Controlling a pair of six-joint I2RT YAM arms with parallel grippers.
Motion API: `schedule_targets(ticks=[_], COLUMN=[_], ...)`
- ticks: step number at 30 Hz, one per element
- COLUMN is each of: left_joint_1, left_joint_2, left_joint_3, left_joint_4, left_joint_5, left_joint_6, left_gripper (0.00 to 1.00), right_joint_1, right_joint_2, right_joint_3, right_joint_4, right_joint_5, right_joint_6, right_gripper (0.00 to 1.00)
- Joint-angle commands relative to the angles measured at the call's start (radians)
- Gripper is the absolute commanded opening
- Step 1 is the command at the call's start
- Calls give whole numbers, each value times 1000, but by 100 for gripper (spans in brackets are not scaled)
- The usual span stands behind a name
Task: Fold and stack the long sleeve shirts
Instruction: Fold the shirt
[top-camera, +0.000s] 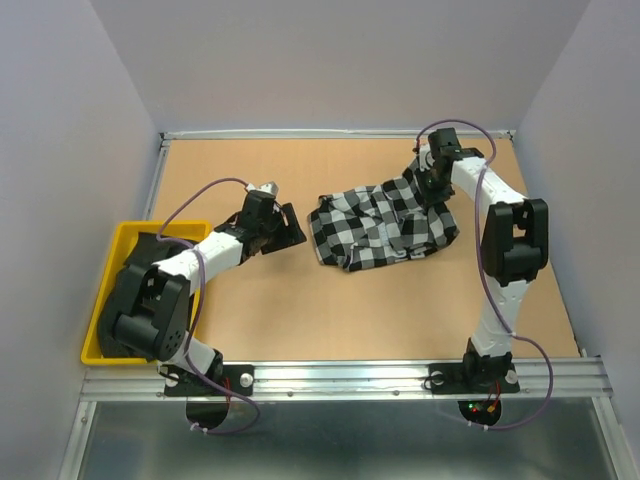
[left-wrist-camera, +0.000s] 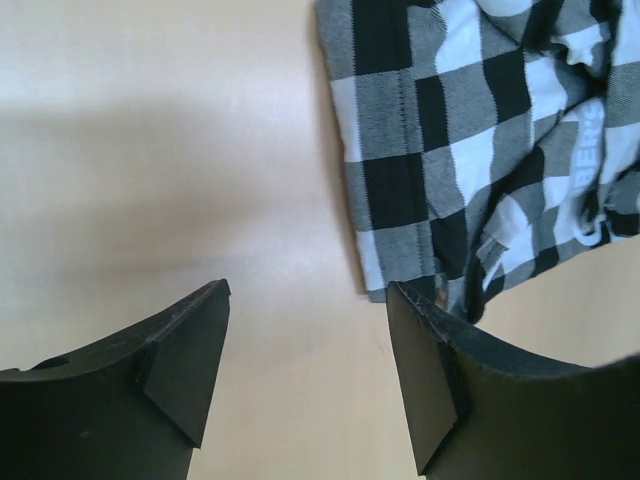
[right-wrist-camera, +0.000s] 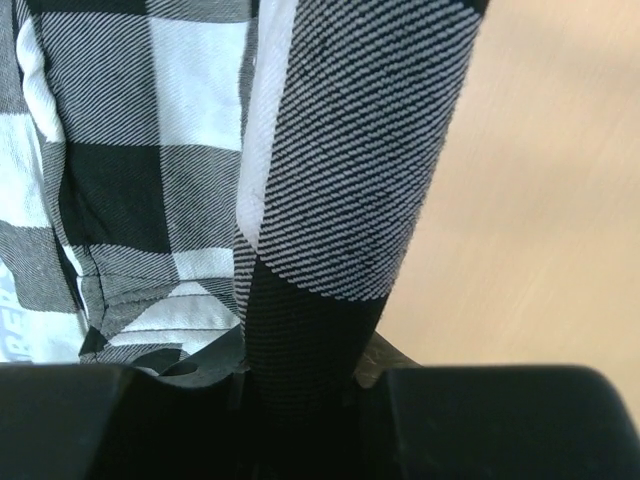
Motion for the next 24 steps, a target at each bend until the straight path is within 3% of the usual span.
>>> schedule_targets(ticks=[1, 12, 24], left_joint_1=[-2, -1, -2], left_joint_2=[52, 301, 358], left_joint_3=[4, 82, 39], left_joint_4=[143, 248, 309], left_joint_5=[137, 192, 217], left_joint_6=[-67, -137, -186], left_gripper=[73, 60, 45], right_joint_1=[54, 99, 143], right_joint_2=[-56, -71, -94], right_joint_3=[69, 61, 81], right_joint_4=[-50, -48, -39], right_joint_5=[105, 246, 286], right_joint_6=[-79, -74, -82], right_gripper=[1, 1, 1])
